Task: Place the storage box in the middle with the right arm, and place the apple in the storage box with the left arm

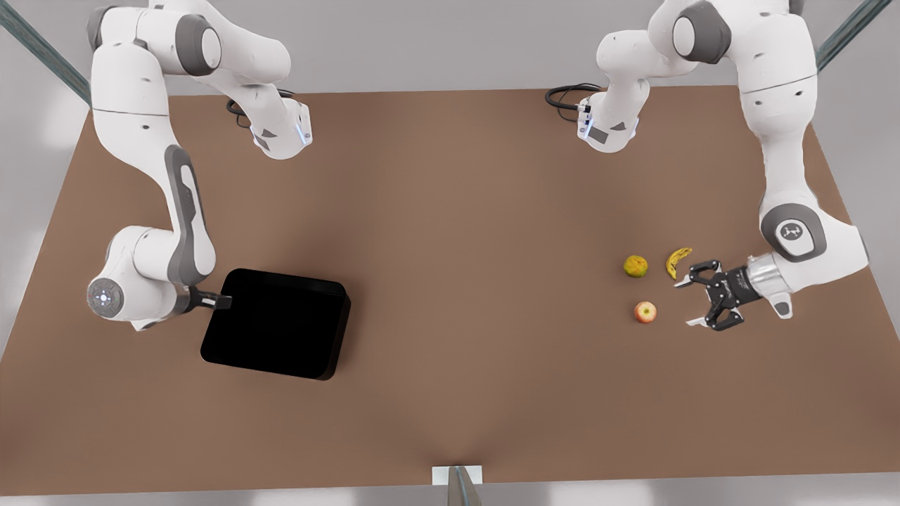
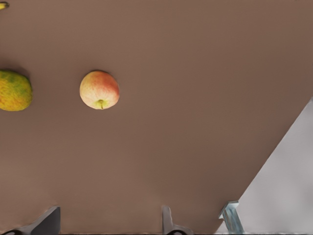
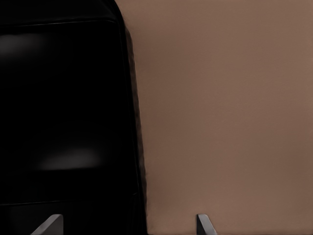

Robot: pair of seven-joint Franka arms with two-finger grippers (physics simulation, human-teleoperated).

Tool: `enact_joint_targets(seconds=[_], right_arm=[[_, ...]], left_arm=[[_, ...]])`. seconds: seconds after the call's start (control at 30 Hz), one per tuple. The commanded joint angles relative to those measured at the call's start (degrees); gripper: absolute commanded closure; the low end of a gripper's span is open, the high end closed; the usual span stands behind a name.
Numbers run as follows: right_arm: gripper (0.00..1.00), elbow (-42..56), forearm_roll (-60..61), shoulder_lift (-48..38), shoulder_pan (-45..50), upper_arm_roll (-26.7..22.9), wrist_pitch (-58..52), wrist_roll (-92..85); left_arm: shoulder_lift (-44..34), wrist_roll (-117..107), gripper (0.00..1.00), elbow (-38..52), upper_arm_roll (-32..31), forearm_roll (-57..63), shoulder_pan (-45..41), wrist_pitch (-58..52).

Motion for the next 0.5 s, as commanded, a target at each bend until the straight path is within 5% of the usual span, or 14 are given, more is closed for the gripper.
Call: enact_joint_targets(seconds=[0.0, 0.1, 0.47], right_arm=[[0.00, -0.6, 0.0, 0.0, 0.2, 0.0, 0.9, 0.1], [0.00, -0.7, 0.1, 1.6, 0.3, 0.0, 2.9, 0.3], [0.00, -0.4, 0.1, 6.2, 0.6, 0.2, 5.6, 0.3]], left_arm=[[1.0, 0.0, 0.00, 0.0, 0.0, -18.5, 0.0, -0.5], [4.9, 0.4, 0.00, -0.1, 0.9, -23.4, -0.1, -8.7], [7.3, 3.9, 0.00, -3.1, 1.2, -23.5, -2.1, -11.6]])
